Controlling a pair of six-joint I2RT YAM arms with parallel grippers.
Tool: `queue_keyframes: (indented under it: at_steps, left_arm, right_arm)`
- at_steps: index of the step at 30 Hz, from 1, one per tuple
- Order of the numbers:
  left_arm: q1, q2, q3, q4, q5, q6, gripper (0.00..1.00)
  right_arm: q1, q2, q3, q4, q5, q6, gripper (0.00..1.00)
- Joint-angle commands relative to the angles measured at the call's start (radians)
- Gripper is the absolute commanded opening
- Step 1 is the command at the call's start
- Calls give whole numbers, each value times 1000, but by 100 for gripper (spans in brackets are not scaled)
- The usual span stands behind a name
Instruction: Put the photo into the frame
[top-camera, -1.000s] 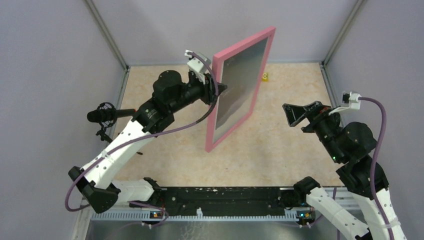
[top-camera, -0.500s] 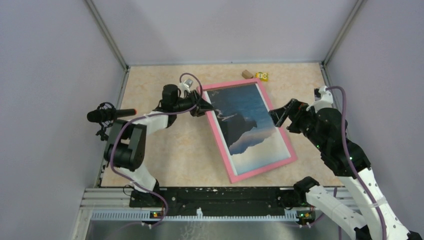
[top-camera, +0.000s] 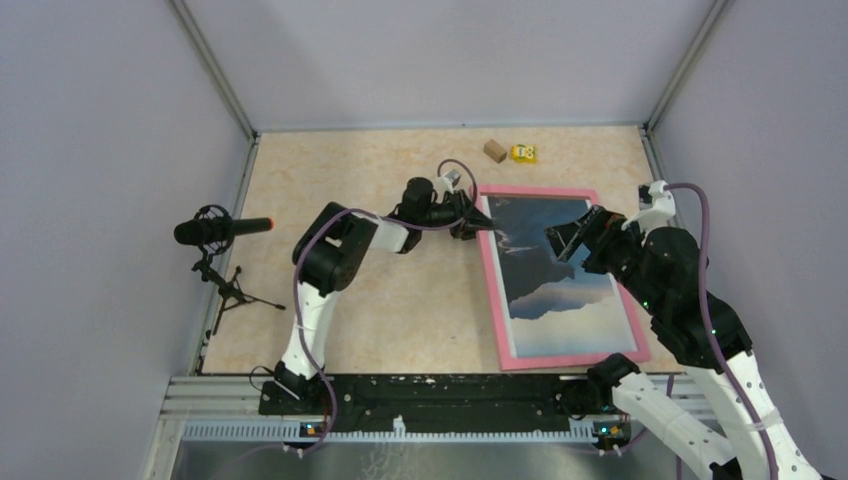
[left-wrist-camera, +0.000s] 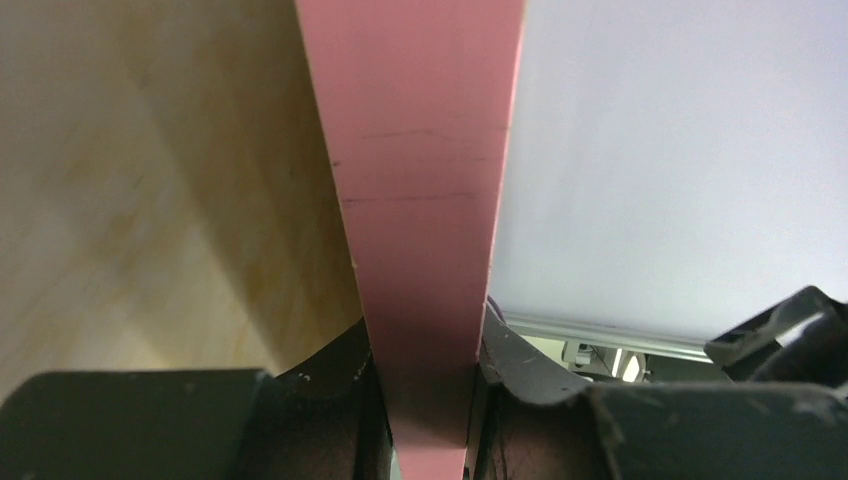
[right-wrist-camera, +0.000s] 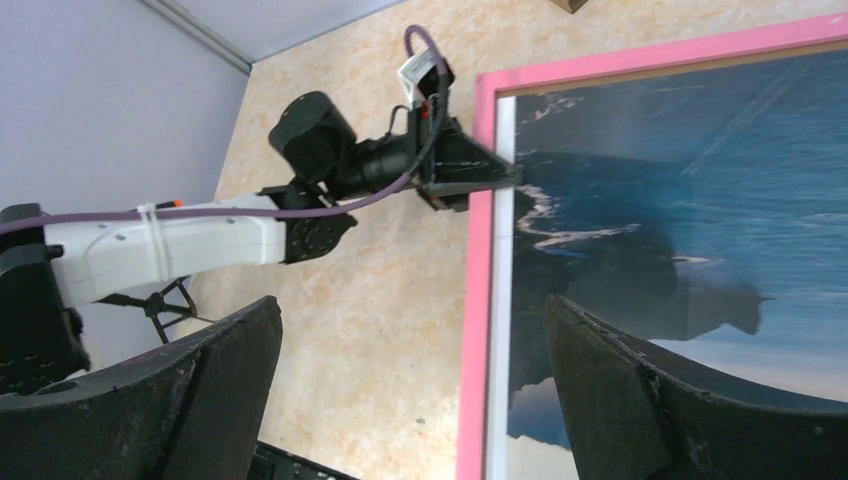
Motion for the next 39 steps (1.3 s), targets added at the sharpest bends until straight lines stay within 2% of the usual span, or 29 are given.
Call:
queue_keyframes:
  at_steps: [1,5,10,11,13,16,22,24,25,28,32,39]
  left_arm:
    - [-53,64,183,168,-54,-36,0]
    - [-90,128,255,141,-128,-29,0]
    - [-119,168,340,29,-185,19,0]
    - [-119,164,349,-7,-200,46,4]
    - [-118,147,369,-120,-223,117,16]
    - [-113,105,413,-368,-269,267,43]
    - [-111,9,487,-741,-418,565,72]
    - [-110,-33,500,-850,-487,654,95]
    - [-112,-60,498,-895,-535,699,98]
    - [-111,-166,478,-1016,-685,817,99]
    - [-112,-379,358,-1047,-844,916,99]
    - [-111,-826,203,-1000,-879,1087,99]
  right_arm:
    - [-5,-21,-4,-4,8,2,99]
    - [-6,-29,-9,-8,7,5,99]
    - [-5,-43,-22,-7,-1,13,99]
    - [-5,-44,-22,-9,-3,14,99]
    - [-6,-48,-20,-16,-2,15,99]
    - [-6,-58,-15,-25,4,17,99]
    - [-6,-75,-12,-35,14,18,99]
    - [-5,-74,-7,-37,13,19,99]
    - [-5,-75,-5,-39,14,18,99]
    - [-6,-75,8,-48,19,19,99]
    - [-6,-73,36,-72,39,4,99]
    - [-5,-68,138,-136,125,-84,99]
